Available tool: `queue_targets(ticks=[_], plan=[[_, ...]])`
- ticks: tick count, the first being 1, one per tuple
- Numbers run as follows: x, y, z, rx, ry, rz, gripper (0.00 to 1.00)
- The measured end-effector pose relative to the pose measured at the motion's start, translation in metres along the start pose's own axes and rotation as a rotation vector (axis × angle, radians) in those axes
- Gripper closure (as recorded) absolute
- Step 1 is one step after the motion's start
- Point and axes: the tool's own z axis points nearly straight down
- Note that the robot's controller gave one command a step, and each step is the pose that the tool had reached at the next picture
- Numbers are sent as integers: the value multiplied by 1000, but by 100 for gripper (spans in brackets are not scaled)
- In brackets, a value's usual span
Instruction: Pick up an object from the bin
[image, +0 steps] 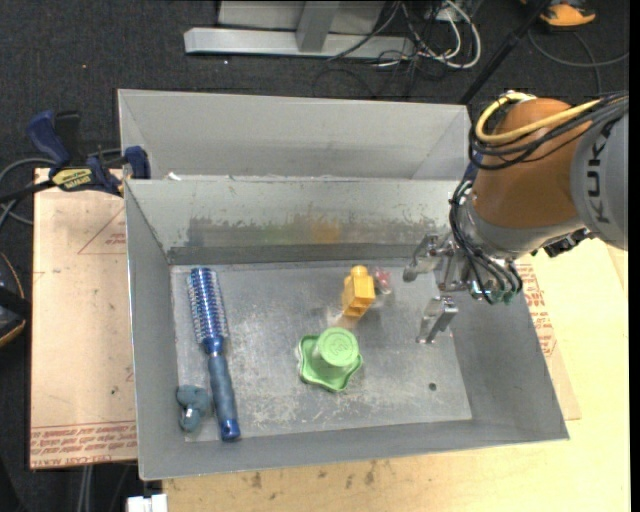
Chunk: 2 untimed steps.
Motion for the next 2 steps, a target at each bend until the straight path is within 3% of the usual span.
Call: queue_targets(ticks=[1, 2], plan=[[-5, 19, 111, 0, -15, 16, 0], [-75, 77, 95, -2, -18, -9, 0]])
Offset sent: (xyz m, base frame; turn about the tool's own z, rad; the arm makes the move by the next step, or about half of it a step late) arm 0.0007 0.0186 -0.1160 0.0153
